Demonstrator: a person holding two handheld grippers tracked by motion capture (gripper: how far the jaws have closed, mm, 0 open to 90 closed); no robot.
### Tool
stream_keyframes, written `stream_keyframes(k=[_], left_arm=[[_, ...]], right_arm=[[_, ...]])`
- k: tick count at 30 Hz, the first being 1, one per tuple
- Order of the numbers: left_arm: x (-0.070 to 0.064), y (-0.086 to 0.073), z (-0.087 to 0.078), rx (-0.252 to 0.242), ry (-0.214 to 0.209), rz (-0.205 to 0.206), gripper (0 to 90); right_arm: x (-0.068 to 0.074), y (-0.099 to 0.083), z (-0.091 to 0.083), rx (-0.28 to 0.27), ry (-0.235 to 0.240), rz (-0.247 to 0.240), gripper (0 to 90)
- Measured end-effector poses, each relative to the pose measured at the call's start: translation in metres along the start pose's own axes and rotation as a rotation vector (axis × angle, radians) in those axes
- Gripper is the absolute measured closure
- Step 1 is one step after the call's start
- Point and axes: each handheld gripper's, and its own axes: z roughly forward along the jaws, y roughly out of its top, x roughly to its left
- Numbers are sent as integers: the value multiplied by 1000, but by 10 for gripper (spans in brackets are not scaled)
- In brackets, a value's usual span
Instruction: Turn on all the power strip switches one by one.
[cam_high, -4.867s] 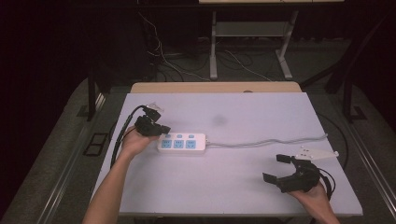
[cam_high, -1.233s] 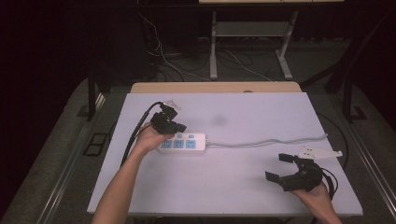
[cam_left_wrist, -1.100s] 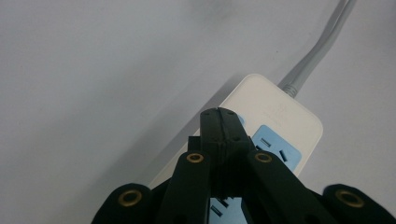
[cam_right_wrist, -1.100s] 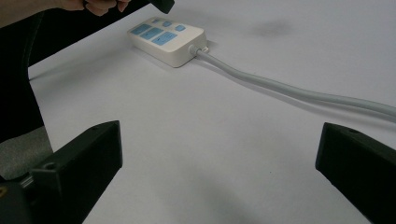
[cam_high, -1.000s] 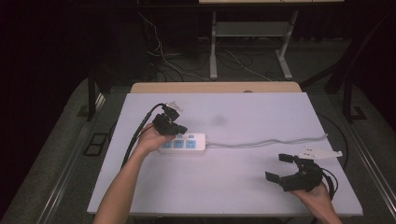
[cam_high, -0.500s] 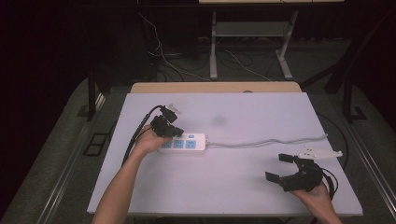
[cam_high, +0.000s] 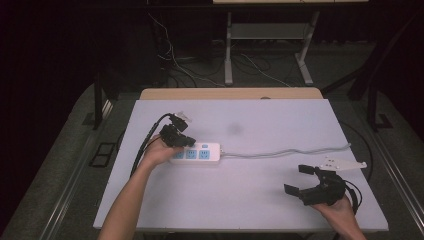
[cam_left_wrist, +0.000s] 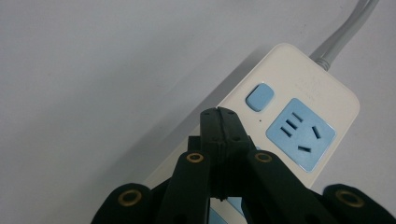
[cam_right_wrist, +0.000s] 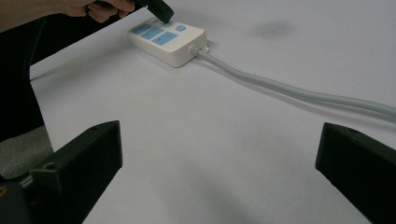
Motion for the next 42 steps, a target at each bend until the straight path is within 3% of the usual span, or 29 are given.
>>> stream_keyframes(k=[9,14,20,24,28,42], left_arm=[[5,-6,1,-41,-31,-41,899],[5,-5,2,-31,-32,-41,900],[4,-5,2,-25,-22,-38,900],[0,-3,3,-10,5,-11,900],[1,-3,3,-9,-2,-21,900],[-4,-2,2,-8,27,7,899]], right_arm=[[0,0,0,0,0,-1,4],[1,0,0,1,0,-4,4],[1,1,-1,-4,-1,-6,4],[0,0,-1,-7,-3,-5,4],[1,1,-1,-7,-3,-7,4],[0,0,-2,-11,-6,4,4]])
